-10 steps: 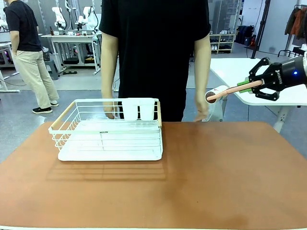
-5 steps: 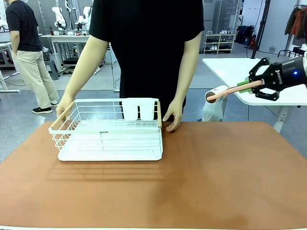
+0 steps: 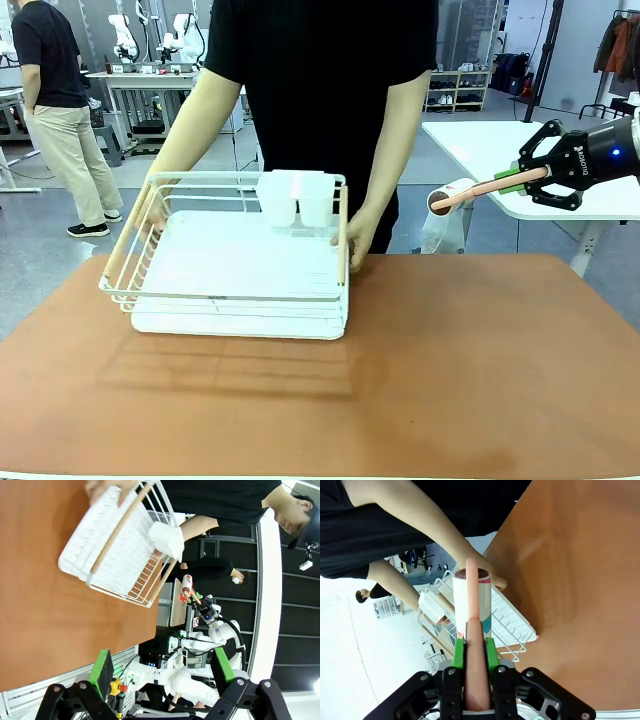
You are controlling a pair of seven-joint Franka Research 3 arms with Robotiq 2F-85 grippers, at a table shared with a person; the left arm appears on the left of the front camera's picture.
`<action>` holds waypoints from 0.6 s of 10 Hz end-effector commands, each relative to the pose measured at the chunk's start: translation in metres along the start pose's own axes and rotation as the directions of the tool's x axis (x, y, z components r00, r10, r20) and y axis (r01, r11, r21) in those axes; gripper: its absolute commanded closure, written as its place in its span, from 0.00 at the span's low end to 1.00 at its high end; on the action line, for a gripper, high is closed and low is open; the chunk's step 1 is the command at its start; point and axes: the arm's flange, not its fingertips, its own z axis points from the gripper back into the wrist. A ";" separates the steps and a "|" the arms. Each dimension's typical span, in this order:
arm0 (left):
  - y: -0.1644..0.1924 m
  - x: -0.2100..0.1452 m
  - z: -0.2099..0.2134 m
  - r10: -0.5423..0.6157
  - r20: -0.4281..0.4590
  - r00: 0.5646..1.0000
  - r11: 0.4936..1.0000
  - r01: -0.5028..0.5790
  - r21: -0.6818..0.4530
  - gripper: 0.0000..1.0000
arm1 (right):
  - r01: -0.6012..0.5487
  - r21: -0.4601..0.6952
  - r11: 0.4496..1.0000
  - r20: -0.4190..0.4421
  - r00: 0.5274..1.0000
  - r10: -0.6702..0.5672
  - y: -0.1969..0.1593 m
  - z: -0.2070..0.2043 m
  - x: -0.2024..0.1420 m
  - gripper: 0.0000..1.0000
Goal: Clean the table.
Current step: Clean the table with the Lint Roller when the human lifts the Dish drying rack.
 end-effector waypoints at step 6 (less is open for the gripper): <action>-0.002 -0.002 0.003 -0.008 0.001 1.000 1.000 0.008 -0.005 0.00 | -0.003 0.002 1.000 -0.001 1.000 0.003 0.001 0.000 -0.001 1.00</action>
